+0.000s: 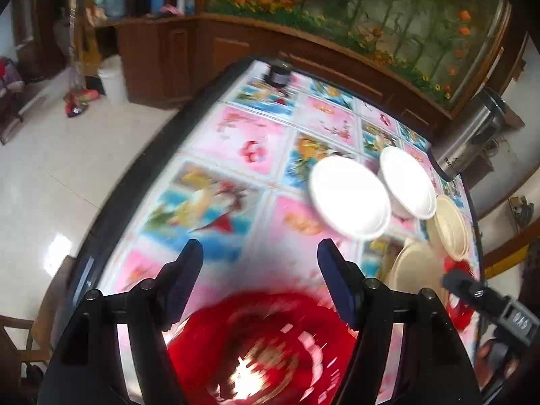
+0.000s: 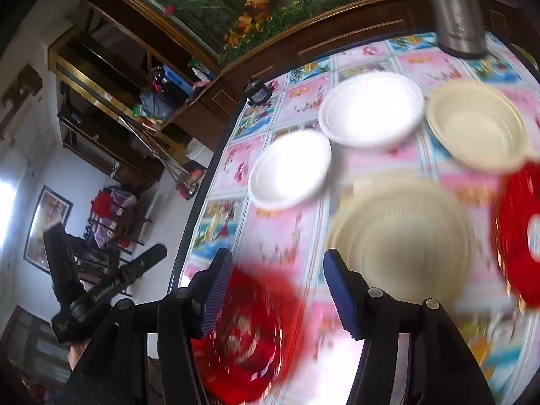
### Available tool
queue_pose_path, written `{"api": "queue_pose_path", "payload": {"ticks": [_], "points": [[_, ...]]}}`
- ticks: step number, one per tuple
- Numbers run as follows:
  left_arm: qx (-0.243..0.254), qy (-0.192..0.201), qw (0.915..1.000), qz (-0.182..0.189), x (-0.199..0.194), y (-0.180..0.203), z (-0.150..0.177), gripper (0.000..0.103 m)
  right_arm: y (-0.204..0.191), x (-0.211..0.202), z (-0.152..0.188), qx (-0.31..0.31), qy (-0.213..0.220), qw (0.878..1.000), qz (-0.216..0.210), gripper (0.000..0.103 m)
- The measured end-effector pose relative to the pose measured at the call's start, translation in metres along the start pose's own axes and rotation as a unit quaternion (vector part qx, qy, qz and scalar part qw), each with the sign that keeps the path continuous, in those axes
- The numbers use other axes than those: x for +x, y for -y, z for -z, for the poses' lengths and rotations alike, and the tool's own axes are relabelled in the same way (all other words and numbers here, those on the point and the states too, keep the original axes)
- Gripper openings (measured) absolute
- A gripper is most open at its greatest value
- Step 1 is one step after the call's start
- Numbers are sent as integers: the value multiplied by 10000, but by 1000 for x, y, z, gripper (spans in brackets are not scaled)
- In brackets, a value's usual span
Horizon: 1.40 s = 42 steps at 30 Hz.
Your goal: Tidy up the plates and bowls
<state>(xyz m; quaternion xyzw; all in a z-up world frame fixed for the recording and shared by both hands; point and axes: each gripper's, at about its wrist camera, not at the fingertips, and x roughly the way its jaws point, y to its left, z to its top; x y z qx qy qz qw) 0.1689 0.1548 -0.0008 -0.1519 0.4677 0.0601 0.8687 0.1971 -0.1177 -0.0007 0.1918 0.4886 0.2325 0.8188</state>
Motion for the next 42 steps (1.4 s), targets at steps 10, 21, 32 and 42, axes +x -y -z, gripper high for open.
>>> {"api": "queue_pose_path", "payload": {"ticks": [10, 21, 32, 42], "points": [[348, -802, 9959, -248, 108, 57, -44, 70, 24, 97, -83, 363, -598, 9966, 440, 59], [219, -1324, 9907, -218, 156, 58, -47, 23, 48, 142, -85, 543, -948, 9897, 926, 11], [313, -1003, 9943, -168, 101, 50, -29, 11, 17, 114, -64, 182, -777, 9940, 751, 10], [252, -446, 9987, -44, 6, 20, 19, 11, -44, 45, -5, -383, -427, 9970, 518, 10]]}}
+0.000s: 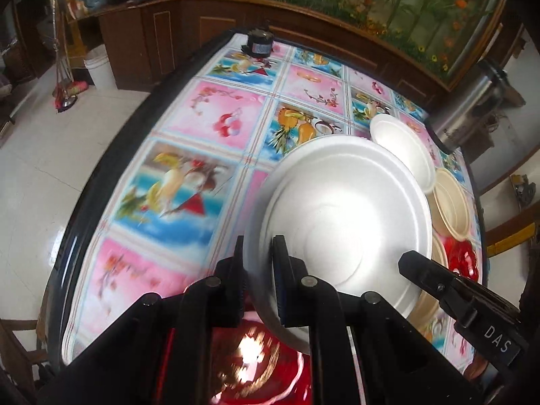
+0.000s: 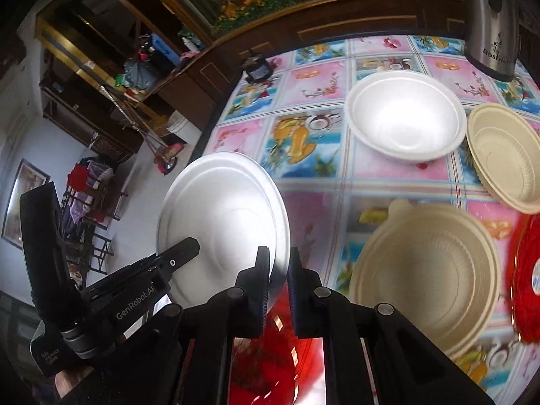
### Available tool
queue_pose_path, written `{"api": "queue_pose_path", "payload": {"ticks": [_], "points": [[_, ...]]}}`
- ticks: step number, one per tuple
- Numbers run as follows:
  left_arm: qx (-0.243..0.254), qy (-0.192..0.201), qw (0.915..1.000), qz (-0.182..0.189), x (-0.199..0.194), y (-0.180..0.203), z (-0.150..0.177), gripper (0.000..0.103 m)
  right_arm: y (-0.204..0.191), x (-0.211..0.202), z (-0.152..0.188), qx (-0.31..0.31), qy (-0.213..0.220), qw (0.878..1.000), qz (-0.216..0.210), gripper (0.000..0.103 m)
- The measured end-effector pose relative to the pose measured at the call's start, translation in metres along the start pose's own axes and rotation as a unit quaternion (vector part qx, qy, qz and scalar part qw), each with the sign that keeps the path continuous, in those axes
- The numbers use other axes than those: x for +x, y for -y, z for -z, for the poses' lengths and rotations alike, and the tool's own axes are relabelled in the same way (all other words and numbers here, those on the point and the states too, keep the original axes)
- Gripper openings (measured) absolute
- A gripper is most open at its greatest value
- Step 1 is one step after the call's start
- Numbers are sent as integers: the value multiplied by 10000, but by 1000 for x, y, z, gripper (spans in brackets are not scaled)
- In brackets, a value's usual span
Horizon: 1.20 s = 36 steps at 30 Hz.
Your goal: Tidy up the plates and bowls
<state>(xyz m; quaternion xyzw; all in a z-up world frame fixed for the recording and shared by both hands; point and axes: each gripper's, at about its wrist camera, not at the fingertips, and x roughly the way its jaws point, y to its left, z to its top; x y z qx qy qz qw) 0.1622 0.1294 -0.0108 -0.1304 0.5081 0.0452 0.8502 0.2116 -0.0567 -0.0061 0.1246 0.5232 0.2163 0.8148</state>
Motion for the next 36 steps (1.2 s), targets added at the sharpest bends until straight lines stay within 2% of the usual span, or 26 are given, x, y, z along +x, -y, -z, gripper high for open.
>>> {"api": "queue_pose_path", "payload": {"ticks": [5, 13, 21, 36], "points": [[-82, 1, 10000, 26, -18, -19, 46, 11, -19, -15, 43, -223, 24, 9997, -56, 10], [-337, -356, 9988, -3, -1, -45, 97, 12, -22, 5, 92, -301, -340, 9990, -40, 10], [-602, -518, 9968, -116, 14, -61, 121, 12, -23, 31, 112, -318, -621, 9976, -24, 10], [-649, -456, 9964, -298, 17, -62, 130, 14, -26, 43, 120, -469, -765, 9960, 45, 14]]}}
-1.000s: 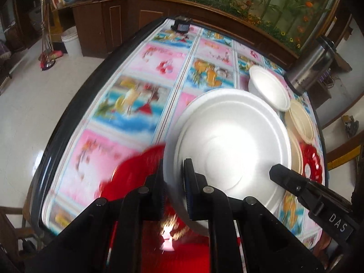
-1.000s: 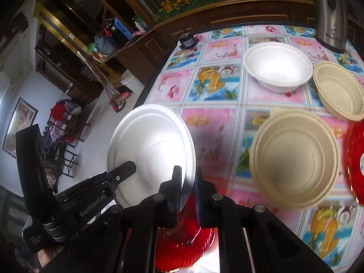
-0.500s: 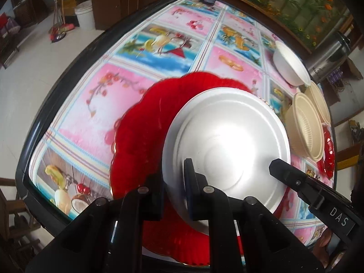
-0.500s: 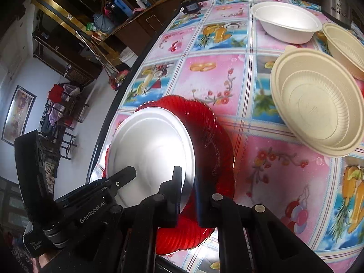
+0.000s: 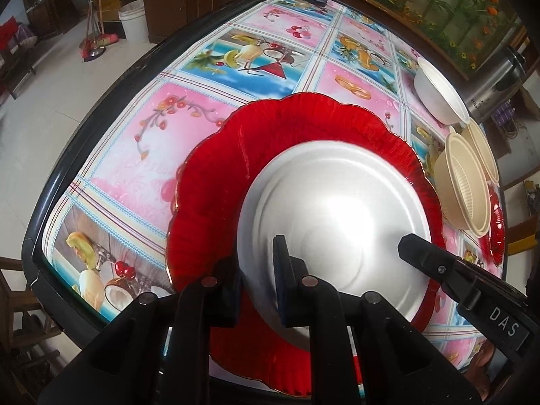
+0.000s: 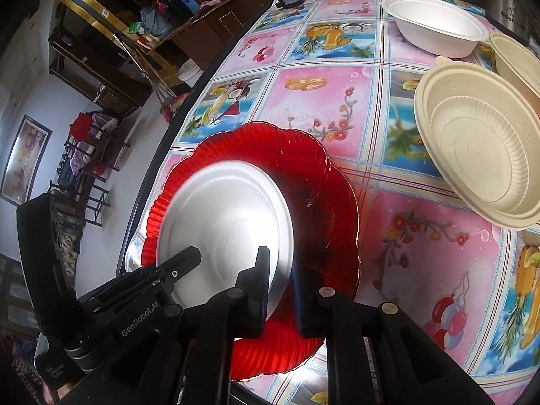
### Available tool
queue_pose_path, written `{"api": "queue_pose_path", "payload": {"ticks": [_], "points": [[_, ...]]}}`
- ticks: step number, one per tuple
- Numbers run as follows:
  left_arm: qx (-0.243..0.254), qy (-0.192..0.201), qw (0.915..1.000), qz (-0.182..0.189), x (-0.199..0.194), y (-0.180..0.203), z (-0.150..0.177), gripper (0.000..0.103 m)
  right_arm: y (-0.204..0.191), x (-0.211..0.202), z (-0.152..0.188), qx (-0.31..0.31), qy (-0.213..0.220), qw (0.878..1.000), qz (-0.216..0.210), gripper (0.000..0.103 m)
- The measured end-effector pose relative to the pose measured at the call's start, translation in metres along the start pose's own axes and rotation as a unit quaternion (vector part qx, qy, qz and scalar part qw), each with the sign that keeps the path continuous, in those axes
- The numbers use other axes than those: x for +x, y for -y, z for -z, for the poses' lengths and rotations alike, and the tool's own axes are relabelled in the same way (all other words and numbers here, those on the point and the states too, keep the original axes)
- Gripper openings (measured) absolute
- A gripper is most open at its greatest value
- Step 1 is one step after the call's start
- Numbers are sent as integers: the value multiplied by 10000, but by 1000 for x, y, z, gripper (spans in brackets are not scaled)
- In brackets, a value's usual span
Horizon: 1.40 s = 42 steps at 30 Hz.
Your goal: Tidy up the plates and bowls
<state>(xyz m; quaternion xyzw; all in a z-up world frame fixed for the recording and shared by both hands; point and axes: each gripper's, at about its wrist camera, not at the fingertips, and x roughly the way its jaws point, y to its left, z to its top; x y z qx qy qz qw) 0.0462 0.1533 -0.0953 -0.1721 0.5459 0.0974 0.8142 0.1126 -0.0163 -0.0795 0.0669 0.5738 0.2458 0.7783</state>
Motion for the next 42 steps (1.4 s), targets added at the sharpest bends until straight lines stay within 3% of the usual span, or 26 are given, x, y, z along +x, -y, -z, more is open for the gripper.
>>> {"api": "queue_pose_path", "payload": {"ticks": [3, 5, 6, 7, 11, 17, 21, 27, 34, 42], "points": [[-56, -90, 9999, 105, 0, -2, 0, 23, -1, 1, -1, -10, -33, 10000, -24, 15], [-67, 60, 9999, 75, -9, -3, 0, 44, -3, 0, 0, -18, -37, 10000, -40, 23], [-63, 137, 9998, 105, -13, -3, 0, 45, -3, -1, 0, 0, -18, 10000, -73, 38], [-74, 229, 9996, 116, -20, -4, 0, 48, -3, -3, 0, 21, 15, 9999, -102, 46], [-378, 707, 9966, 187, -50, -16, 2, 69, -4, -18, 0, 71, 205, 9994, -285, 49], [-631, 1271, 9891, 387, -84, -11, -6, 82, 6, -60, 5, 122, 709, 9955, -617, 66], [-127, 1270, 9894, 697, -83, 31, -18, 82, 33, -98, 12, 334, 1245, 9894, -667, 76], [274, 714, 9923, 976, -51, 105, -31, 82, 104, -131, 18, 1105, 1650, 9788, -496, 80], [567, 171, 9958, 699, 0, 174, -52, 82, 188, -123, 15, 2176, 1559, 9622, -503, 81], [660, -62, 9973, 324, 35, 198, -63, 82, 217, -94, -13, 2482, 1362, 9572, -607, 77]]}}
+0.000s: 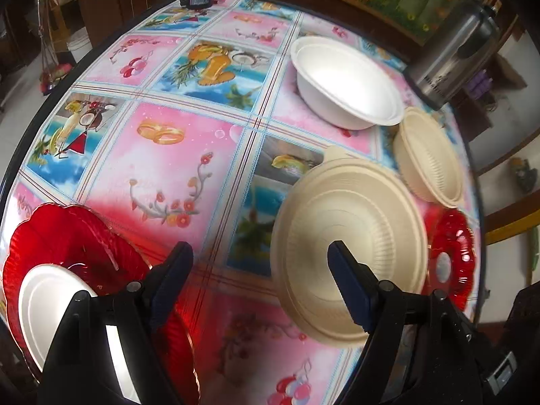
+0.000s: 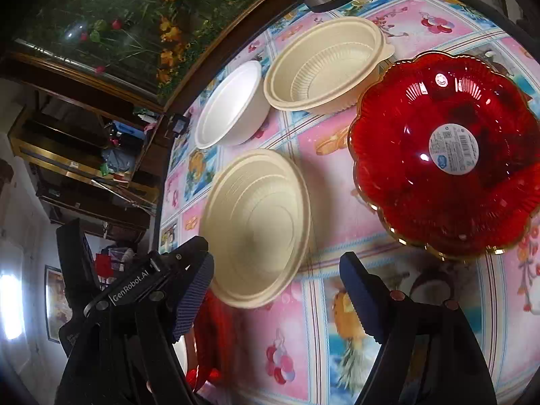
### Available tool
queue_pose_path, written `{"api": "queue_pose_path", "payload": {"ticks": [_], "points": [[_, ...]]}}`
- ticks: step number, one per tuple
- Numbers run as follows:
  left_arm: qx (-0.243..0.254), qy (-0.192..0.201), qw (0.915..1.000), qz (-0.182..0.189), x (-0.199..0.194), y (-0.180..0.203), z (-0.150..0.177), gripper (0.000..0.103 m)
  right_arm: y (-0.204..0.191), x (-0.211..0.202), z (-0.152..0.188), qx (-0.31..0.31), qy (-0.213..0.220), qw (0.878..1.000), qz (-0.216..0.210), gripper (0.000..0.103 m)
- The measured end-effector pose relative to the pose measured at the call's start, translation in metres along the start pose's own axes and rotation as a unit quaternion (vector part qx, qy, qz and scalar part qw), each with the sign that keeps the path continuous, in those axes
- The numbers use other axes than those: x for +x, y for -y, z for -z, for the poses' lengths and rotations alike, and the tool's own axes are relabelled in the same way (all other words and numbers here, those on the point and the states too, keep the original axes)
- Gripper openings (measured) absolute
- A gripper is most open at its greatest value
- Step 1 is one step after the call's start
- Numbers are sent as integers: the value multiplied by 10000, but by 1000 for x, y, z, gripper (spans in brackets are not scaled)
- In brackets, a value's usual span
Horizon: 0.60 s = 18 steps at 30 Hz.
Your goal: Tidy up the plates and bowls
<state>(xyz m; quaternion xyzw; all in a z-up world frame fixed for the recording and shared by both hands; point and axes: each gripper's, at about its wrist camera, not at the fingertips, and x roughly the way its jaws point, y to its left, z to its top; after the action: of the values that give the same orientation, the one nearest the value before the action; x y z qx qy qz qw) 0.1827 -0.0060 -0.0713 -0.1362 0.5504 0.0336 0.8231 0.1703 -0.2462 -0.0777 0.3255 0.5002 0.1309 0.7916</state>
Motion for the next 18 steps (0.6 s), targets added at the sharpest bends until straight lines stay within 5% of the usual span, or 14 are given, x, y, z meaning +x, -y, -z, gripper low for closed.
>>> {"api": "queue_pose_path", "payload": {"ticks": [5, 7, 8, 11, 13, 18], "points": [[83, -16, 9999, -93, 12, 7, 1, 82, 2, 17, -7, 67, -38, 9999, 107, 69], [105, -27, 9999, -132, 17, 9, 2, 79, 2, 23, -8, 4, -87, 9998, 184, 58], [99, -49, 9999, -121, 19, 10, 2, 64, 3, 27, -10, -8, -79, 9996, 258, 55], [202, -188, 9994, -191, 26, 12, 3, 31, 3, 32, -8, -68, -118, 9988, 481, 13], [275, -255, 9992, -167, 28, 13, 6, 17, 4, 34, -7, -78, -141, 9984, 543, 10], [360, -27, 9993, -63, 8, 13, 9, 15, -14, 19, 1, -376, 81, 9976, 574, 10]]}}
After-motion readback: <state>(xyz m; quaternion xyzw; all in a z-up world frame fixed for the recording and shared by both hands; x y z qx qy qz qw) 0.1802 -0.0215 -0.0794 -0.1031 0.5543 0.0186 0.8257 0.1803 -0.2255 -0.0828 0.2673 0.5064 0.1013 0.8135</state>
